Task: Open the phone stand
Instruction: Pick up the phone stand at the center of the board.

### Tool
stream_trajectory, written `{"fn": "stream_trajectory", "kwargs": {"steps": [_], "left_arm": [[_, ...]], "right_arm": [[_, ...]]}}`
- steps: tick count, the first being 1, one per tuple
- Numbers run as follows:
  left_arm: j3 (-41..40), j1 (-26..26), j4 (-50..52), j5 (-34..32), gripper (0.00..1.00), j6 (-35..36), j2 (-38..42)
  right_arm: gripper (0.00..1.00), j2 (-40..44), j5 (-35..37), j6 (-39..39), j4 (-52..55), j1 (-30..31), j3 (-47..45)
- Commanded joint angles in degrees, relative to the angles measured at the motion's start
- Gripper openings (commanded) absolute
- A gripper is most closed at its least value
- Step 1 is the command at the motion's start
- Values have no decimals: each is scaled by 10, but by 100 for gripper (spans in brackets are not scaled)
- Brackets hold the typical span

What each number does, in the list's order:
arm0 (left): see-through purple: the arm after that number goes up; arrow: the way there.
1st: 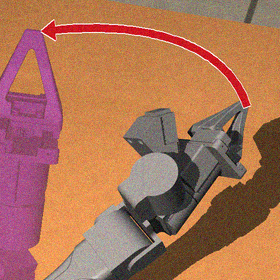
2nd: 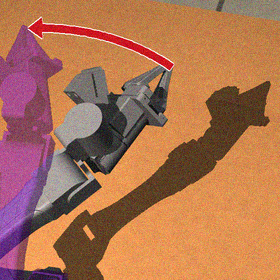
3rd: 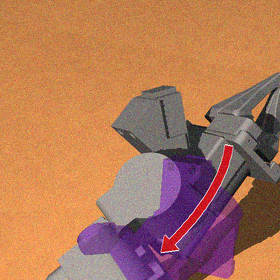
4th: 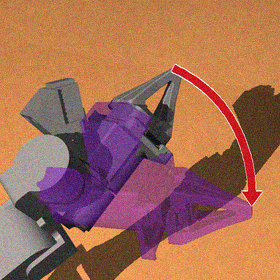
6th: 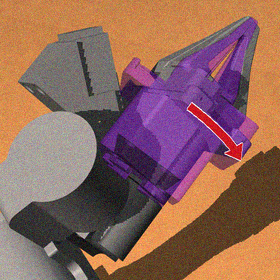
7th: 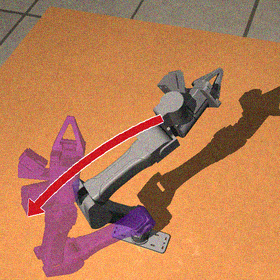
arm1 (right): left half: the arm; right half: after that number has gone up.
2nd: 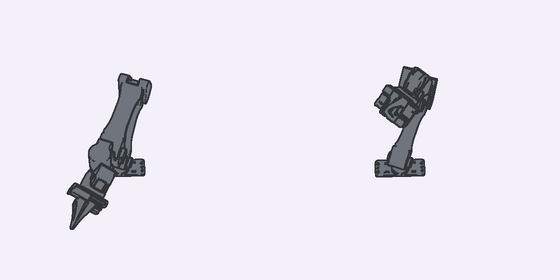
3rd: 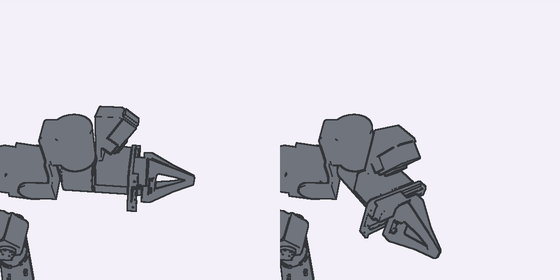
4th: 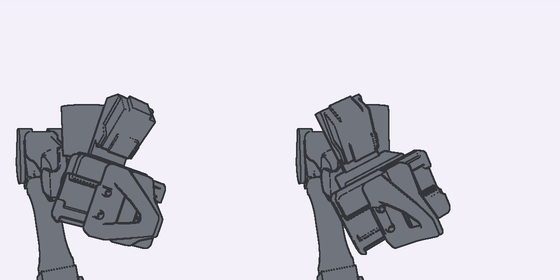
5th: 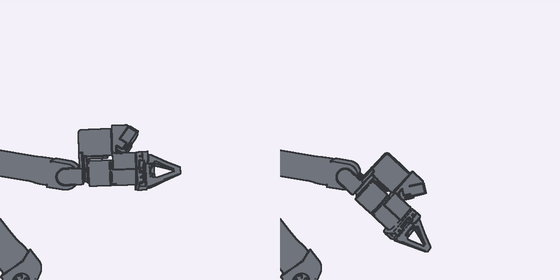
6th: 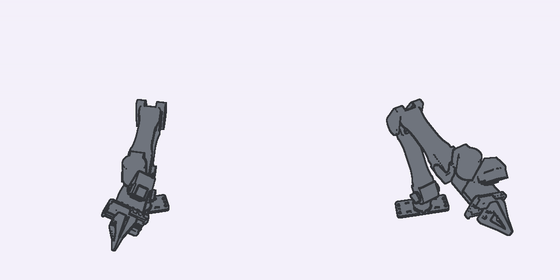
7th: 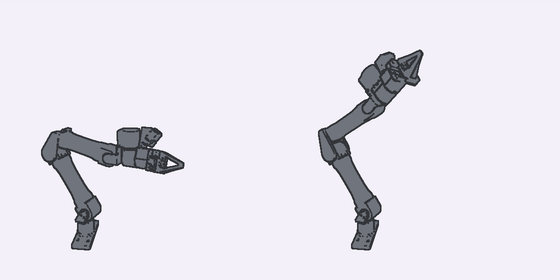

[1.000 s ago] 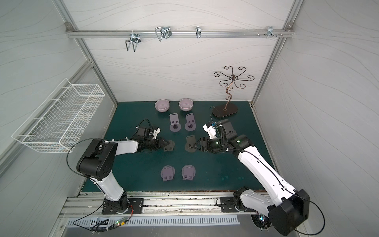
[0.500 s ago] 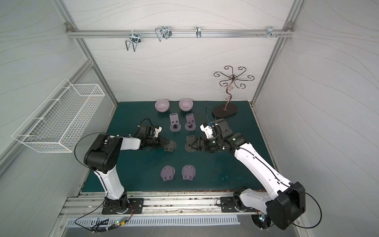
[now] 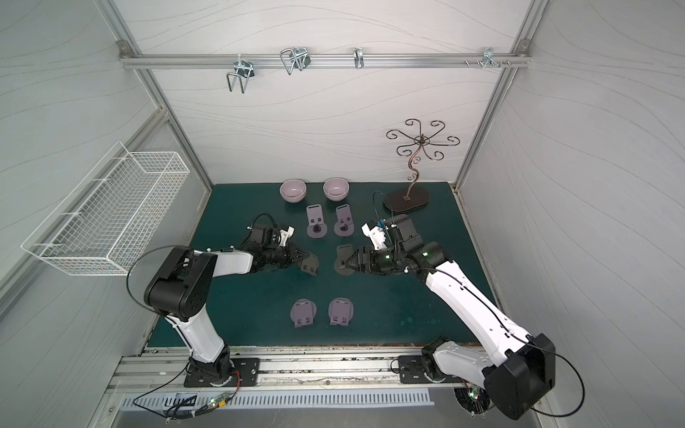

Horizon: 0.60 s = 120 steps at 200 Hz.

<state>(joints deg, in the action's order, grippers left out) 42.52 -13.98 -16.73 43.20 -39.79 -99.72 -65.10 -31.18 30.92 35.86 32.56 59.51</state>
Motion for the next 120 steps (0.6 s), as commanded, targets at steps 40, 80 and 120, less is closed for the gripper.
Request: {"fn": "stream_trajectory", "kwargs": {"steps": [40,80,120], "left_arm": [[-78,-2,-37,47,0,-216,276],[-84,-29,19,6,0,-302,446],[-78,-60,63,-19,0,-320,538]], "right_arm": [[57,43,-100,56,-92,23,-35],[46,50,-140,140,-225,69,-89],[46,65,-140,198,-337,104,-114]]}}
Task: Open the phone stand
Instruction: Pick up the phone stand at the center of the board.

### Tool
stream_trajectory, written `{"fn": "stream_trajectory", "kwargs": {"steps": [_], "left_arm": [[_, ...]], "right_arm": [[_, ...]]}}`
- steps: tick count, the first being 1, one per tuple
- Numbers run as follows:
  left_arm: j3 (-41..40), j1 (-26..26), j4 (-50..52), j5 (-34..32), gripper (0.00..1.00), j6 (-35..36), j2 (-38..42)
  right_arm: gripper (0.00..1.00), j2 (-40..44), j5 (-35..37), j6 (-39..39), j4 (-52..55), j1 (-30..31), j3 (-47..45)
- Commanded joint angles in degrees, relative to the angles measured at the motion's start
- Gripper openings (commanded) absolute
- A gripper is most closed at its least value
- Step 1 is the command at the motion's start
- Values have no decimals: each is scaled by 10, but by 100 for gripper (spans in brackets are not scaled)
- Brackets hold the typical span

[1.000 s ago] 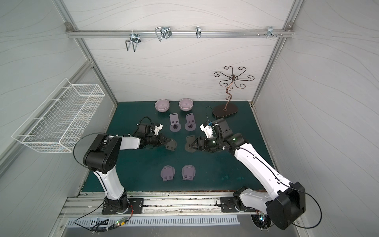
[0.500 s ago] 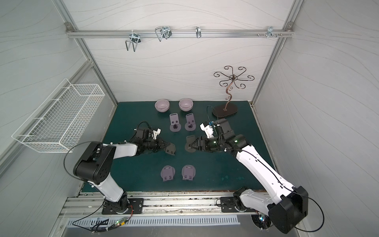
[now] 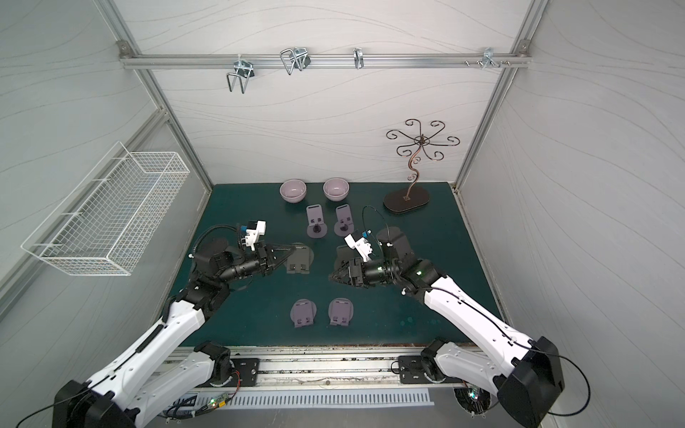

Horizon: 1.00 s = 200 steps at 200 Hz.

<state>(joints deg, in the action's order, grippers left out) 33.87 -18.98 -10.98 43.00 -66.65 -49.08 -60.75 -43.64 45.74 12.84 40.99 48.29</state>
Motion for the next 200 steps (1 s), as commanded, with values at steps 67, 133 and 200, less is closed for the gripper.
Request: {"fn": "stream_trajectory", "kwargs": {"steps": [67,133,200], "left_arm": [[10,-44,-16,-36,0,-67,55],[16,-74,-35,-42,0,-61,52],[16,-101,-67,-48,0,-53,49]], "right_arm": [[37,-20,8,47,-140,74,1],[35,-48,9,47,-164,77,-8],[32,-82,-4,64,-205,86,13]]}}
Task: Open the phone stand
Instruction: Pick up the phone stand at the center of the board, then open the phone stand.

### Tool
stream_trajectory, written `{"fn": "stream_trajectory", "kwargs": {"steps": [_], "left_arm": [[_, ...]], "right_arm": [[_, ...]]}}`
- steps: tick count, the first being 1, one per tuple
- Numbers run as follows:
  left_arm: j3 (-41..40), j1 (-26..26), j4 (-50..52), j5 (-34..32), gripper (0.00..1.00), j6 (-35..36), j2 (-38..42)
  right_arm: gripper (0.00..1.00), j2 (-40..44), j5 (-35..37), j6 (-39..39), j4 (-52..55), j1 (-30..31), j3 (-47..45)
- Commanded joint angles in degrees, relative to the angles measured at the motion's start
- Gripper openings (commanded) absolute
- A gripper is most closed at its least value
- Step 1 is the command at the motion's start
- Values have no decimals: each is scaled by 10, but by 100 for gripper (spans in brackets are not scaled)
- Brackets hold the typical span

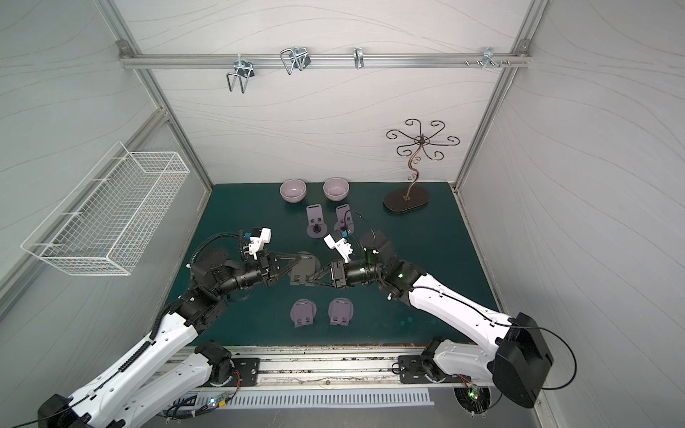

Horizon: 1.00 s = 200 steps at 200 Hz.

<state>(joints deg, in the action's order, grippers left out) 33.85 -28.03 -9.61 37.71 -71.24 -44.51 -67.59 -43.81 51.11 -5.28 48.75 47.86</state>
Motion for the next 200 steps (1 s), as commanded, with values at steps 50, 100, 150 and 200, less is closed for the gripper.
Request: {"fn": "stream_trajectory", "kwargs": {"steps": [50,100,150,200], "left_arm": [[16,-15,-86,-3,0,4,7],[9,-14,-80,0,0,1,20],[16,-20,-86,0,0,3,10],[20,-24,-80,-1,0,8,12]], "right_arm": [[29,-7,6,20,-27,13,16],[32,75,-3,10,33,-76,-20],[32,45,-13,10,17,-56,-6],[31,16,-4,14,-6,-28,-4]]}}
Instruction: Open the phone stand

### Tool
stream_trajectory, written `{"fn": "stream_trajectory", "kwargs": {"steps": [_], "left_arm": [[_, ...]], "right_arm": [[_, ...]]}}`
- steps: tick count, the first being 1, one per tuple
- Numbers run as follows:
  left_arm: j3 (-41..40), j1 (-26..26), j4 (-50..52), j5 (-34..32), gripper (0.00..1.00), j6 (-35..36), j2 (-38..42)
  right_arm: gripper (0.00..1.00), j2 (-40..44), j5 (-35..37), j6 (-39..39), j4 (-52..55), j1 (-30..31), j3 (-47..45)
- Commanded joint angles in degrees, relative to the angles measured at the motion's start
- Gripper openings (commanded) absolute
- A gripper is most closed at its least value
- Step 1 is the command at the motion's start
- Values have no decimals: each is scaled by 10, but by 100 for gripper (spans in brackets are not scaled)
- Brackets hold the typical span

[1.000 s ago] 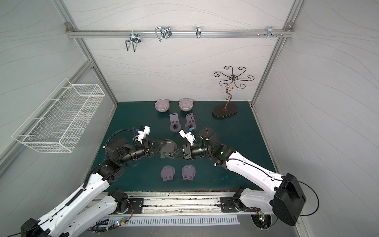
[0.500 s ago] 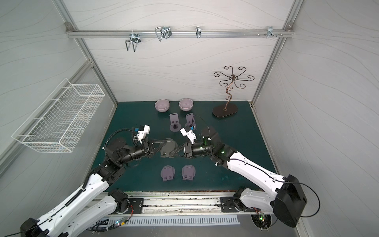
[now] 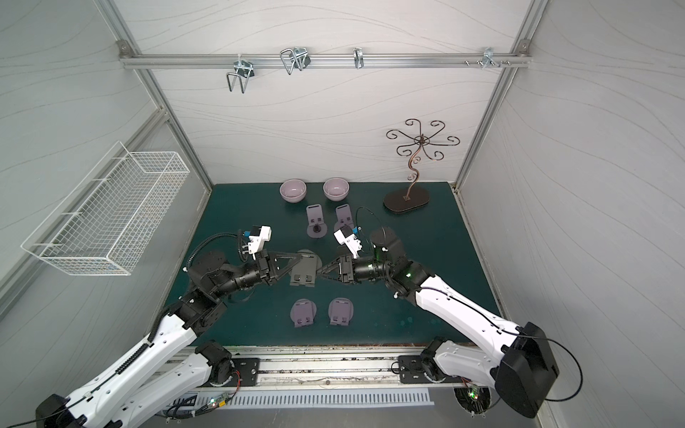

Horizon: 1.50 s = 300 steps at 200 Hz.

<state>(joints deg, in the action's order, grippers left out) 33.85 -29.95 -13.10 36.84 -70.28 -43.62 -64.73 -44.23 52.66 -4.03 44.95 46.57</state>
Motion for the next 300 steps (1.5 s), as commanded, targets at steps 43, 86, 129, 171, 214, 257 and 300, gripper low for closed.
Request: {"fn": "stream_trajectory", "kwargs": {"steps": [43,86,129,171,214,257,300], "left_arm": [[22,-16,-60,9,0,0,-9],[16,-30,-81,0,0,1,-21],[27,-30,-74,-20,0,2,-3],[105,-30,-84,-36,0,8,-17],[213,-18,-96,-36,0,23,-45],[262,41,-106,-55,0,33,-23],[246,46,-70,-106,0,166,25]], "right_arm": [[30,-32,-2,14,-48,17,15],[3,-64,-11,53,-110,40,34],[0,-69,-41,51,-78,41,9],[0,-97,-81,42,-16,44,-32],[0,-149,-114,7,68,63,-44],[0,-175,-149,7,73,67,-49],[0,-160,-184,71,12,55,-31]]}}
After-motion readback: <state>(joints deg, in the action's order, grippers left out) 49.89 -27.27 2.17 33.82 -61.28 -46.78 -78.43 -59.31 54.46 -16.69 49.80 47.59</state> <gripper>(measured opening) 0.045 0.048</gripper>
